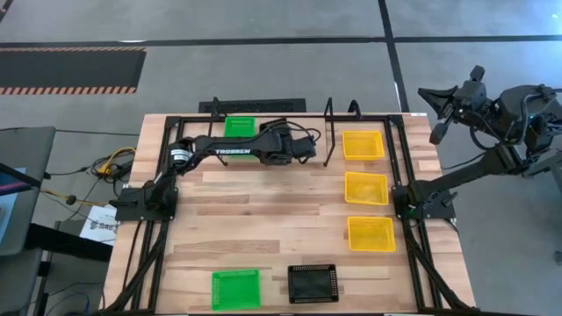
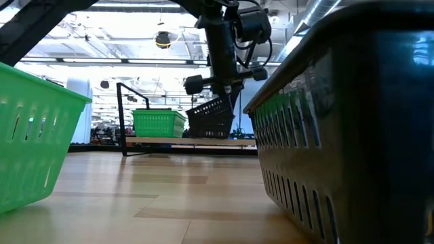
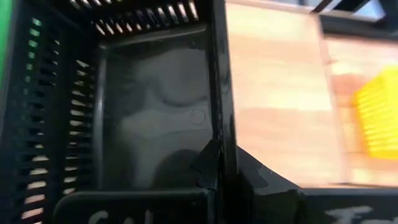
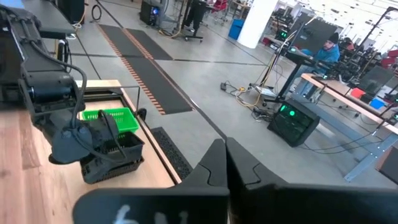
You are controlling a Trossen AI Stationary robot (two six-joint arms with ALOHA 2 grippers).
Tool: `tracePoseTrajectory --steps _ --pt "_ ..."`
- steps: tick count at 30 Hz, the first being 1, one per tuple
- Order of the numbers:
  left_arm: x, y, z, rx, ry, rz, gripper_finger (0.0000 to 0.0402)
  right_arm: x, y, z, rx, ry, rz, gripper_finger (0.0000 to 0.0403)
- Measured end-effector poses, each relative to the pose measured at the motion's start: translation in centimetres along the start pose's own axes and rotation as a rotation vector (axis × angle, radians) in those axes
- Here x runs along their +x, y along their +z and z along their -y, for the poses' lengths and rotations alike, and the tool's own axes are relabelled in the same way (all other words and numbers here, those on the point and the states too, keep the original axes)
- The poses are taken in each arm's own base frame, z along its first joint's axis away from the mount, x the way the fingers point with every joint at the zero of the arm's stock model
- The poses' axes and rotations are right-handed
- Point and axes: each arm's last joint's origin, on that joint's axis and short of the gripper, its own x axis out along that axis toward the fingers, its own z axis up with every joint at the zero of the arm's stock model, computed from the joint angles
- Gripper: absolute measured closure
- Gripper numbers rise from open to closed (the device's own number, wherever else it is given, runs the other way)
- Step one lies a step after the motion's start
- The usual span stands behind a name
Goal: Stack baskets on shelf by color
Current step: Stack the top black basket on top of the black basket on the shelf, then put the bottom yellow basket on the shelf
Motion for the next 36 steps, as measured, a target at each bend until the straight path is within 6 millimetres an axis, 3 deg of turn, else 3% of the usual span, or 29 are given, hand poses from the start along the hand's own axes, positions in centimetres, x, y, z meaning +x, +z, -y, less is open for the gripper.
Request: tracePoseTrajectory --steps 23,31,36 --pt "1.6 2.4 -0.3 0.130 -0.046 -0.091 0.0395 0.0 0.0 0.0 -0.036 0.000 -0.001 0.0401" --pt "2.0 3.3 -0.2 0.115 -0.081 -0.108 0.0314 0.0 0.0 0.1 -0.052 0.000 -0.001 0.0401" --pt "1.2 4.6 -0.3 0.073 -0.126 -0.130 0.0265 0.0 -0.1 0.0 -0.056 0.000 -0.002 0.0401"
